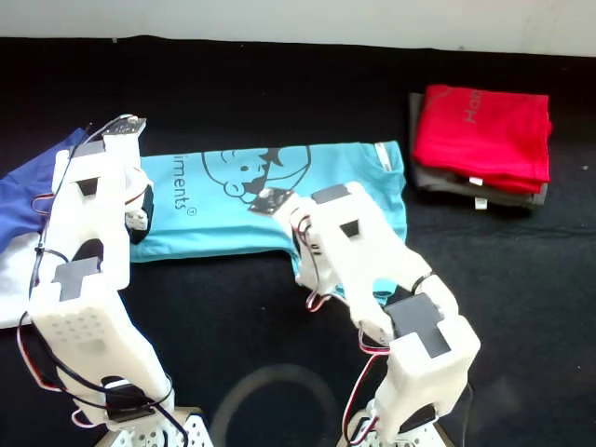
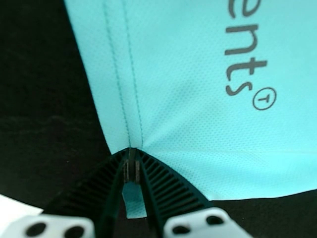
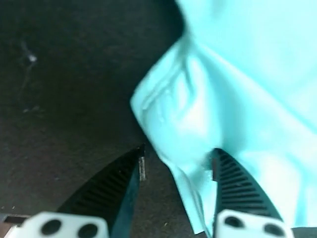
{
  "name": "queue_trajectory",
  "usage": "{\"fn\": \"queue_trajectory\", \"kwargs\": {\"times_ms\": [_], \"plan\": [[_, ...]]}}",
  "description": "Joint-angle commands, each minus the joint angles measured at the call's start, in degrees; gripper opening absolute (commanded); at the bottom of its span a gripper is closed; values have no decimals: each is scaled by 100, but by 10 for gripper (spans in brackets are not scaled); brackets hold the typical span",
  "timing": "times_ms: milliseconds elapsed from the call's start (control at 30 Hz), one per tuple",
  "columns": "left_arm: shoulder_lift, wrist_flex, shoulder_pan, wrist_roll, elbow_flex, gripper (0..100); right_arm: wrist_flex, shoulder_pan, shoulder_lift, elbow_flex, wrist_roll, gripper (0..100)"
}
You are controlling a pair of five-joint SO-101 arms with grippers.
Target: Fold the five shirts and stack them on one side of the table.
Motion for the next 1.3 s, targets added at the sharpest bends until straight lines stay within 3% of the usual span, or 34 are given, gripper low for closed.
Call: {"fn": "queue_trajectory", "kwargs": {"times_ms": [0,100,400,633,833,1000,1133,1267], "plan": [[57,-158,75,0,4,8,-277,330,-40,66,44,93],[57,-158,75,0,4,8,-242,312,-66,13,44,5],[57,-158,75,0,4,8,804,699,-22,-1833,44,7],[57,-158,75,0,4,8,602,1015,92,-3213,44,7],[57,-158,75,0,4,8,374,1007,1349,-4453,0,29],[57,-158,75,0,4,8,611,1042,2633,-6149,-888,158],[57,-158,75,0,4,8,611,1095,3442,-7635,-1855,160],[57,-158,75,0,4,8,936,1130,3785,-8866,-2215,162]]}}
